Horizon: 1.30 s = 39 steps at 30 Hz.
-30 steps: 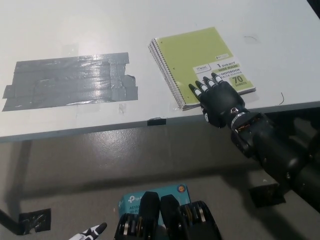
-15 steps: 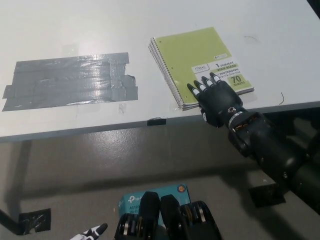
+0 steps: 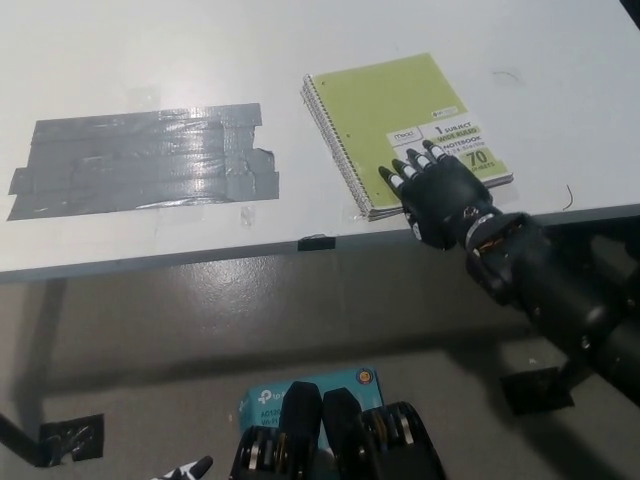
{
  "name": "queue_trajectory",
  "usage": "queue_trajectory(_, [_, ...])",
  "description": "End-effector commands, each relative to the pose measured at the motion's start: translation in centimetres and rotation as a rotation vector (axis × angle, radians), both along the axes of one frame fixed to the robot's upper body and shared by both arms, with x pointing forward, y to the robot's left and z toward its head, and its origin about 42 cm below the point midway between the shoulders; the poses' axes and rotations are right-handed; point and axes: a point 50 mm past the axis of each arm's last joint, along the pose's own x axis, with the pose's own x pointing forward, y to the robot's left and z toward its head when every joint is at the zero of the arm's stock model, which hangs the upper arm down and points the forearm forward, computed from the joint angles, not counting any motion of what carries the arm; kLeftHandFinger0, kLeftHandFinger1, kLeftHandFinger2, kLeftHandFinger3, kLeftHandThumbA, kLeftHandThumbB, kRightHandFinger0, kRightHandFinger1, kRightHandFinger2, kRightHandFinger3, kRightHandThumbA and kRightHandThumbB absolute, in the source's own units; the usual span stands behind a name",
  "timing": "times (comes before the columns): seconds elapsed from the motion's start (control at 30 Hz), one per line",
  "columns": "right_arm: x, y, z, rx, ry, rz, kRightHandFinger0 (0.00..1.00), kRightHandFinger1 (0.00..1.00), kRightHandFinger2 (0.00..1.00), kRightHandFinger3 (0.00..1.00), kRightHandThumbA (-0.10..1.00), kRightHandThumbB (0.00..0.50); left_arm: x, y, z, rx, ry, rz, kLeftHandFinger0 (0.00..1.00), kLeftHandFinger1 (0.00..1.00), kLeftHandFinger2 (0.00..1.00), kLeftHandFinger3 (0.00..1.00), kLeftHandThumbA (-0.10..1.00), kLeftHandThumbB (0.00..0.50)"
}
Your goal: The robot uses its right hand to align two notebooks stacked together until they are fully overlapped
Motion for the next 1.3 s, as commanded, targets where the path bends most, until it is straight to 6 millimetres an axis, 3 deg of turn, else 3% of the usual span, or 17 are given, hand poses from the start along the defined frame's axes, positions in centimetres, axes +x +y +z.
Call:
queue_trajectory(0.0, [2.0, 1.0, 7.1, -0.011, -0.025, 0.018, 1.00, 1.00, 1.00, 1.00, 1.00, 0.398, -0.3, 0.8, 0.4, 0.014, -0.005, -0.042, 0.94, 0.69, 0.73, 1.00, 1.00, 0.500])
queue_trajectory(0.1, [2.7, 1.9, 10.9, -0.022, -0.134, 0.056, 1.00, 1.00, 1.00, 1.00, 1.00, 0.435, -0.1, 0.8, 0.4, 0.013, -0.006, -0.037, 0.98, 0.70, 0.70, 1.00, 1.00, 0.500])
queue_trajectory(0.27, [3.6, 3.1, 17.2, 0.061, -0.229, 0.075, 1.00, 1.00, 1.00, 1.00, 1.00, 0.438, -0.2, 0.9, 0.3, 0.019, -0.002, -0.031, 0.92, 0.65, 0.71, 1.00, 1.00, 0.500])
queue_trajectory(0.37, [3.7, 3.7, 19.5, 0.129, -0.243, 0.079, 1.00, 1.00, 1.00, 1.00, 1.00, 0.434, -0.8, 1.2, 0.0, 0.022, 0.018, -0.025, 0.90, 0.69, 0.73, 1.00, 1.00, 0.500])
queue_trajectory(0.53, [4.1, 3.7, 23.1, 0.168, -0.322, 0.077, 1.00, 1.00, 1.00, 1.00, 1.00, 0.425, -0.9, 1.3, 0.0, 0.010, 0.013, -0.023, 0.82, 0.67, 0.71, 1.00, 1.00, 0.500])
queue_trajectory(0.6, [4.1, 3.3, 24.0, 0.190, -0.323, 0.061, 1.00, 1.00, 1.00, 1.00, 1.00, 0.418, -1.0, 1.3, -0.1, 0.018, 0.019, -0.021, 0.84, 0.67, 0.71, 1.00, 1.00, 0.500])
queue_trajectory(0.73, [3.2, 0.0, 26.4, 0.337, -0.324, 0.044, 1.00, 1.00, 1.00, 1.00, 1.00, 0.412, -1.1, 1.3, 0.0, 0.008, 0.004, -0.017, 0.73, 0.55, 0.60, 1.00, 1.00, 0.500])
queue_trajectory(0.83, [1.4, -2.6, 27.4, 0.486, -0.310, 0.025, 1.00, 1.00, 1.00, 1.00, 1.00, 0.374, -1.2, 1.3, 0.1, 0.014, 0.002, -0.017, 0.77, 0.60, 0.62, 1.00, 1.00, 0.500])
queue_trajectory(0.93, [-1.3, -5.0, 27.3, 0.620, -0.308, 0.033, 1.00, 1.00, 1.00, 1.00, 1.00, 0.281, -1.3, 1.3, 0.3, 0.029, -0.005, -0.019, 0.81, 0.63, 0.63, 1.00, 1.00, 0.500])
queue_trajectory(1.0, [-5.3, -8.0, 26.2, 0.764, -0.290, 0.027, 1.00, 1.00, 1.00, 1.00, 1.00, 0.207, -1.2, 1.3, 0.5, 0.003, -0.001, -0.007, 0.77, 0.65, 0.72, 1.00, 1.00, 0.500])
queue_trajectory(1.03, [-6.3, -8.7, 25.9, 0.784, -0.297, 0.023, 1.00, 1.00, 1.00, 1.00, 1.00, 0.205, -1.0, 1.4, 0.6, -0.004, -0.008, -0.009, 0.76, 0.65, 0.74, 1.00, 1.00, 0.500])
queue_trajectory(1.07, [-8.2, -10.1, 24.7, 0.837, -0.301, 0.028, 1.00, 1.00, 1.00, 1.00, 1.00, 0.180, -1.0, 1.3, 0.7, -0.019, -0.010, 0.002, 0.66, 0.63, 0.76, 1.00, 1.00, 0.500])
queue_trajectory(1.1, [-12.1, -12.5, 22.2, 0.887, -0.322, 0.011, 1.00, 1.00, 1.00, 1.00, 0.95, 0.161, -1.1, 1.1, 0.7, -0.046, -0.019, 0.020, 0.61, 0.62, 0.78, 1.00, 1.00, 0.500])
queue_trajectory(1.13, [-13.5, -13.3, 21.1, 0.897, -0.324, -0.004, 1.00, 1.00, 1.00, 1.00, 0.89, 0.146, -1.2, 1.0, 0.7, -0.046, -0.026, 0.024, 0.61, 0.62, 0.78, 1.00, 1.00, 0.500])
queue_trajectory(1.17, [-16.1, -14.8, 18.9, 0.930, -0.322, -0.021, 1.00, 1.00, 1.00, 1.00, 0.87, 0.135, -1.2, 1.0, 0.7, -0.044, -0.040, 0.031, 0.60, 0.62, 0.77, 1.00, 1.00, 0.500])
queue_trajectory(1.23, [-19.1, -16.0, 15.7, 0.971, -0.323, -0.066, 1.00, 1.00, 1.00, 1.00, 0.85, 0.131, -1.2, 1.2, 0.8, -0.036, -0.045, 0.041, 0.66, 0.66, 0.78, 1.00, 1.00, 0.500])
queue_trajectory(1.27, [-20.8, -16.7, 13.7, 0.988, -0.316, -0.101, 1.00, 1.00, 1.00, 1.00, 0.82, 0.116, -1.2, 1.2, 0.8, -0.032, -0.050, 0.043, 0.64, 0.65, 0.77, 1.00, 1.00, 0.500])
